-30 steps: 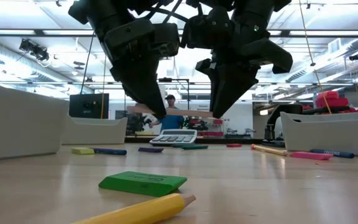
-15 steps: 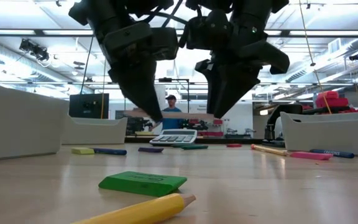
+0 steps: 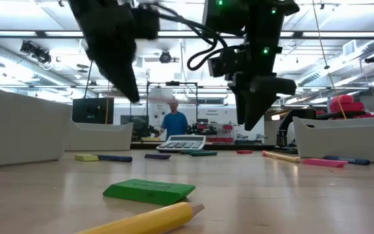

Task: Sort crayons/erasers/pens/pencils in bins
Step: Put the light pink ballpen into the bottom left gray bin

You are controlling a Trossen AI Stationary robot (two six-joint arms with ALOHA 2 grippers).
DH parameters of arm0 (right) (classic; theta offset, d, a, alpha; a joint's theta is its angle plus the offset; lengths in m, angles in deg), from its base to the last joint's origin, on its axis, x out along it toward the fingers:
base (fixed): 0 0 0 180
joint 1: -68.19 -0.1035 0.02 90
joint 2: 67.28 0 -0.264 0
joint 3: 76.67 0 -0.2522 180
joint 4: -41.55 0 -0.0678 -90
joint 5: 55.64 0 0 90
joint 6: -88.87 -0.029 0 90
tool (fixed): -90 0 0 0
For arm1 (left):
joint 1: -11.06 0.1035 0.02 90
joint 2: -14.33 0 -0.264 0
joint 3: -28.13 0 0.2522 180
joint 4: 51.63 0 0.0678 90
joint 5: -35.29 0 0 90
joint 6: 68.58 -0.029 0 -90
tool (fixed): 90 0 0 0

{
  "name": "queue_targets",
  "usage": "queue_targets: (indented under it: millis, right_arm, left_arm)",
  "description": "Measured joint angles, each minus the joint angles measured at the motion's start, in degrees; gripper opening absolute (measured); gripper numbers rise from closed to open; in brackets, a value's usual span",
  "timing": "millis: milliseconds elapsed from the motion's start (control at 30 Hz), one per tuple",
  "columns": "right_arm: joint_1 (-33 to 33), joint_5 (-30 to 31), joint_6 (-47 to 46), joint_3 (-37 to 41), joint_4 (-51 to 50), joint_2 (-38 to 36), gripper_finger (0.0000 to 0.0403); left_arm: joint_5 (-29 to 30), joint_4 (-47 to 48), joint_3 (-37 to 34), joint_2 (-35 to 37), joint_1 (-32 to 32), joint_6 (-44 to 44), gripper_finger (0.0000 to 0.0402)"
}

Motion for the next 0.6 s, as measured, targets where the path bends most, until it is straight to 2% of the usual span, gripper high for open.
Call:
queue_targets:
  millis: [133,233,333,600]
  right_arm:
    - [1.3,0.0,-1.8,0.0,-0.2,0.0,0.0191]
    - [1.4,-0.7,-2.3,0.6,0.6,0.0,0.0191]
    - [1.2,-2.4,-2.0,1.9,2.2,0.0,0.0191]
    - [1.3,-5.9,-1.9,6.6,7.2,0.0,0.0190]
  left_arm:
    - [5.3,6.3,0.0,4.1,-3.3,6.5,0.0038]
    - [9.1,14.5,0.0,5.5,-6.2,13.4,0.0038]
    - [10.6,21.1,0.0,5.7,-8.8,20.6,0.0038]
    - [11.4,31.2,0.0,5.7,-16.0,36.9,0.0038]
